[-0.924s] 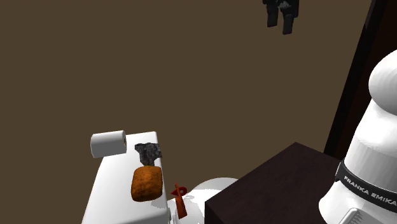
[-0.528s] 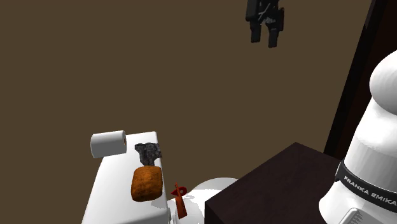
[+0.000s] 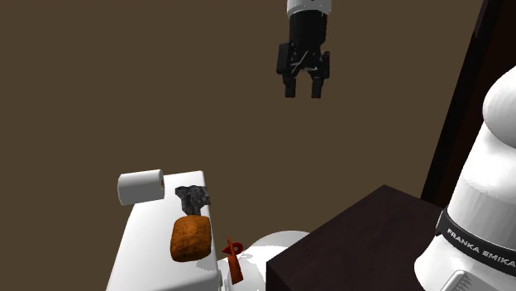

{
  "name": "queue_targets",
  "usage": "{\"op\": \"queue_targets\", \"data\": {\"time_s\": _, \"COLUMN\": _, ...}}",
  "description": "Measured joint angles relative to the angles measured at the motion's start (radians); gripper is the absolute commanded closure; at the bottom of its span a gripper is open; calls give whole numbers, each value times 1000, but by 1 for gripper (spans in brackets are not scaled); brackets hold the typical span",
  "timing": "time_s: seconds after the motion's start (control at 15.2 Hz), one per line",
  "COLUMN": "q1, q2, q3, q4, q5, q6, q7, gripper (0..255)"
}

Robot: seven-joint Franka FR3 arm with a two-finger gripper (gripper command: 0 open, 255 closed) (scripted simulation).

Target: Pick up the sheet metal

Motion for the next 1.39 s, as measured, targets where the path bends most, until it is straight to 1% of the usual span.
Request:
{"op": "queue_targets", "data": {"time_s": 0.26, "q1": 18, "q2": 125, "q3": 53, "q4": -12, "q5": 24, "q6": 150, "q7": 42, "gripper": 0}}
{"op": "queue_targets", "data": {"time_s": 0.46, "q1": 26, "q2": 219, "q3": 85, "q4": -3, "q5": 30, "q6": 245, "q7": 71, "gripper": 0}}
{"op": "queue_targets", "data": {"time_s": 0.73, "q1": 34, "q2": 379, "q3": 129, "q4": 42, "q5": 20, "q6": 374, "q7": 123, "gripper": 0}}
{"op": "queue_targets", "data": {"time_s": 0.99, "q1": 40, "q2": 539, "q3": 160, "q4": 95, "q5": -15, "q6": 490, "q7": 180, "gripper": 0}}
{"op": "queue_targets", "data": {"time_s": 1.25, "q1": 57, "q2": 709, "q3": 175, "q4": 183, "q5": -77, "q6": 579, "q7": 256, "gripper": 0}}
{"op": "queue_targets", "data": {"time_s": 1.39, "q1": 75, "q2": 785, "q3": 176, "q4": 218, "q5": -110, "q6": 622, "q7": 299, "gripper": 0}}
